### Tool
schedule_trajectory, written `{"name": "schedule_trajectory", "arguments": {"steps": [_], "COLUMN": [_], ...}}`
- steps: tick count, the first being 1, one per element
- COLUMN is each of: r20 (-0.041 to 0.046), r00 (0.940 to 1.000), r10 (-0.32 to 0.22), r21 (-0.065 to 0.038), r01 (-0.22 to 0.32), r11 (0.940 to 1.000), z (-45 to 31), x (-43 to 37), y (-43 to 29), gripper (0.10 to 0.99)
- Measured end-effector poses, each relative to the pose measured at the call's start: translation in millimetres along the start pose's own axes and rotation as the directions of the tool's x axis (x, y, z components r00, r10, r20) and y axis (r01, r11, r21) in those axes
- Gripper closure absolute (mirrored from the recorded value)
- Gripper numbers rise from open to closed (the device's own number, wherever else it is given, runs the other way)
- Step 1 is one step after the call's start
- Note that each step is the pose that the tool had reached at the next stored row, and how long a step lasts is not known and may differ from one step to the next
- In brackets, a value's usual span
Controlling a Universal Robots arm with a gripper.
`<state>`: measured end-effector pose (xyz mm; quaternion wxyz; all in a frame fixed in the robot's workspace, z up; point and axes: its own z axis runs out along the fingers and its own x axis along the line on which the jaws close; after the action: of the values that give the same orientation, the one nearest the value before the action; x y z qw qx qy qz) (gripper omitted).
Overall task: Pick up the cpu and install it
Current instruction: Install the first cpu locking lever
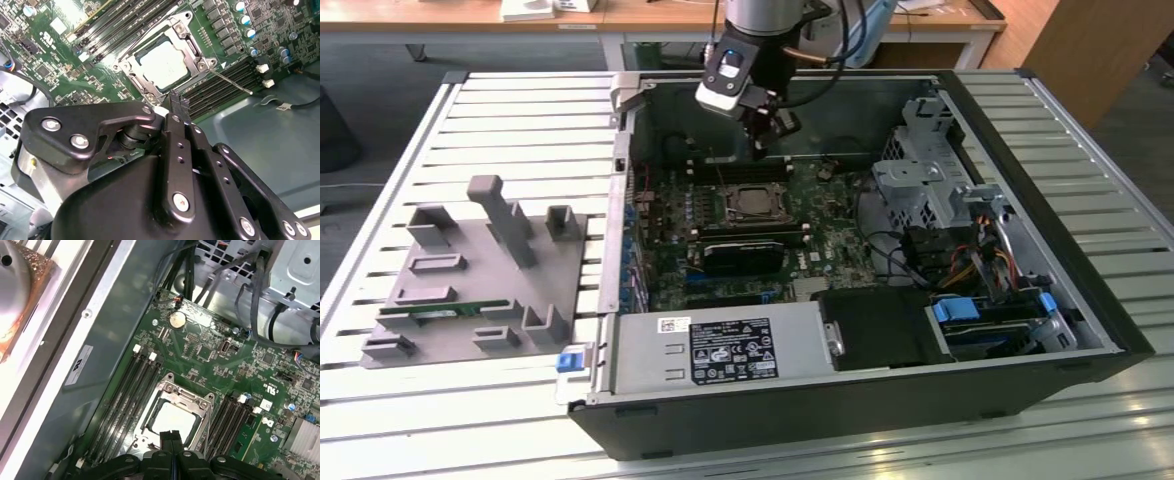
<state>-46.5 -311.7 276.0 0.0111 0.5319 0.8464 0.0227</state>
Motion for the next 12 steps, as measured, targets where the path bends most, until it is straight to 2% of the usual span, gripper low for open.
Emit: {"name": "schedule_trajectory", "arguments": {"steps": [7,12], "r20": [-0.0034,-0.0066], "r00": [0.9986,0.9930], "r10": [-0.053,-0.118], "r21": [0.000,0.000], "r01": [0.053,0.118], "r11": [0.9986,0.9930], "z": [0.0,0.0], "x": [0.0,0.0], "y": [0.0,0.0], "gripper": [0.980,0.980]}}
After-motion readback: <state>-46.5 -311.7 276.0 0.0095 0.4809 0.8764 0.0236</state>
